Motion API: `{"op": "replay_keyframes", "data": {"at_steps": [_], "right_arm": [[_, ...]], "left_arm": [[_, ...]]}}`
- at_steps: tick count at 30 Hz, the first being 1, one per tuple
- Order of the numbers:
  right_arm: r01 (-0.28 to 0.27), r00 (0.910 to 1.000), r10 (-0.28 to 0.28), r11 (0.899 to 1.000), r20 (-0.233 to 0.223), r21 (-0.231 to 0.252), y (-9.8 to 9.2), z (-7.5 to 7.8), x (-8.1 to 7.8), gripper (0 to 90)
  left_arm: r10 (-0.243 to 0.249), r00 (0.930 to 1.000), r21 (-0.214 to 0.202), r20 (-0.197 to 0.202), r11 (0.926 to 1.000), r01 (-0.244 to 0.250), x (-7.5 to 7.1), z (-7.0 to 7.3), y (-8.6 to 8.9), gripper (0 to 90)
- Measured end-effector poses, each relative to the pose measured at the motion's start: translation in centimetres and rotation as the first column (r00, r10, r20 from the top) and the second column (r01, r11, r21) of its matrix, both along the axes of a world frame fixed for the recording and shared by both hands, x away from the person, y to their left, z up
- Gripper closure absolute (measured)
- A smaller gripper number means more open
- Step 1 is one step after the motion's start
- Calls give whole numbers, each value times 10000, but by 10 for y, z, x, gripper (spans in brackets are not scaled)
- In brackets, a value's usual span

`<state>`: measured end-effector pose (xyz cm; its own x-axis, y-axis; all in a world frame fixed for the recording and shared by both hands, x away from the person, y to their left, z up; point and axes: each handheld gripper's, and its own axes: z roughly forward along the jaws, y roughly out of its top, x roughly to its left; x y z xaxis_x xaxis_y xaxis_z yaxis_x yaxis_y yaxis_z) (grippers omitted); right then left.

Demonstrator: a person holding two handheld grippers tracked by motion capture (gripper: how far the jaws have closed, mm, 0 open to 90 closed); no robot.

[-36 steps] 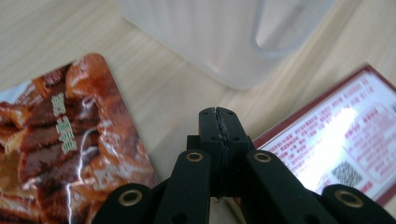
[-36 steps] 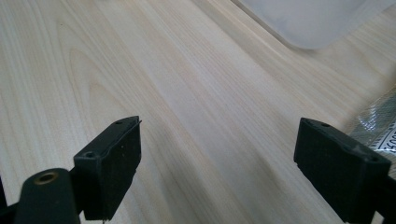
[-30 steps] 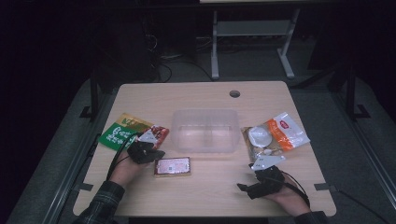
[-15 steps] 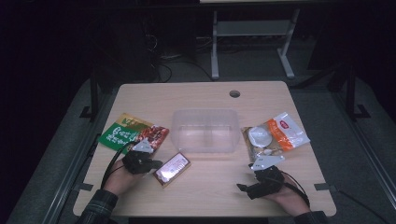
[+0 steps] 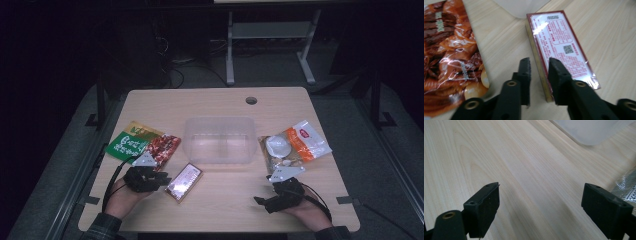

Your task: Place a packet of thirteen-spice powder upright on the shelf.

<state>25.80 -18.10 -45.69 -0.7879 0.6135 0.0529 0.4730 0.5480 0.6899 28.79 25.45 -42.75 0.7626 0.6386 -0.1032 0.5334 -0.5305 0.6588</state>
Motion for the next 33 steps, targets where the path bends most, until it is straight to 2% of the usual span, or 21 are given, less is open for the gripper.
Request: {"op": "replay_keyframes", "data": {"at_steps": [1,3,4,5,6,7,9,11,13,16,20,24,31,32,33], "right_arm": [[-20,10000,20,10000,3,-6,0,0,0,144],[-26,10000,26,10000,20,-18,1,0,0,144],[-30,10000,30,10000,18,-24,1,0,0,144],[-30,10000,30,10000,18,-24,1,0,0,144],[-31,10000,31,10000,16,-34,1,0,0,144],[-31,10000,31,10000,16,-34,1,0,0,144],[-16,10000,16,10000,-8,-47,1,0,0,144],[-28,10000,28,10000,-11,-54,1,0,0,144],[-39,10000,39,10000,-6,-60,1,0,0,144],[-33,10000,33,10000,-6,-63,1,-1,0,144],[-45,10000,45,9999,-9,-96,1,-1,1,146],[-25,10000,25,10000,-1,-91,1,-1,0,145],[-25,10000,24,9999,-28,-138,1,-1,0,146],[-41,10000,41,9999,10,-113,1,-1,1,146],[-41,10000,41,9999,10,-113,1,-1,1,146]], "left_arm": [[81,9998,25,156,10000,-81,-4,3,1,588],[259,9992,-87,291,9996,-257,-11,5,1,529],[259,9992,-87,291,9996,-257,-11,5,1,490],[299,9992,-111,250,9995,-296,-14,5,-1,490],[338,9991,-46,241,9994,-337,-18,3,-3,425],[348,9991,-30,234,9994,-347,-21,2,-5,425],[259,9995,191,152,9995,-262,-27,-2,-11,345],[186,9997,333,138,9993,-190,-29,-5,-15,314],[161,9998,497,148,9986,-168,-29,-8,-21,298],[251,9997,519,12,9983,-251,-27,-14,-29,269],[324,9995,323,-14,9990,-323,-25,-16,-34,249],[108,9999,707,-34,9974,-106,-25,-20,-37,225],[208,9996,983,-211,9950,-186,-25,-24,-39,222],[236,9990,1090,-374,9938,-194,-25,-26,-39,222],[236,9990,1090,-374,9938,-194,-25,-26,-39,222]]}}
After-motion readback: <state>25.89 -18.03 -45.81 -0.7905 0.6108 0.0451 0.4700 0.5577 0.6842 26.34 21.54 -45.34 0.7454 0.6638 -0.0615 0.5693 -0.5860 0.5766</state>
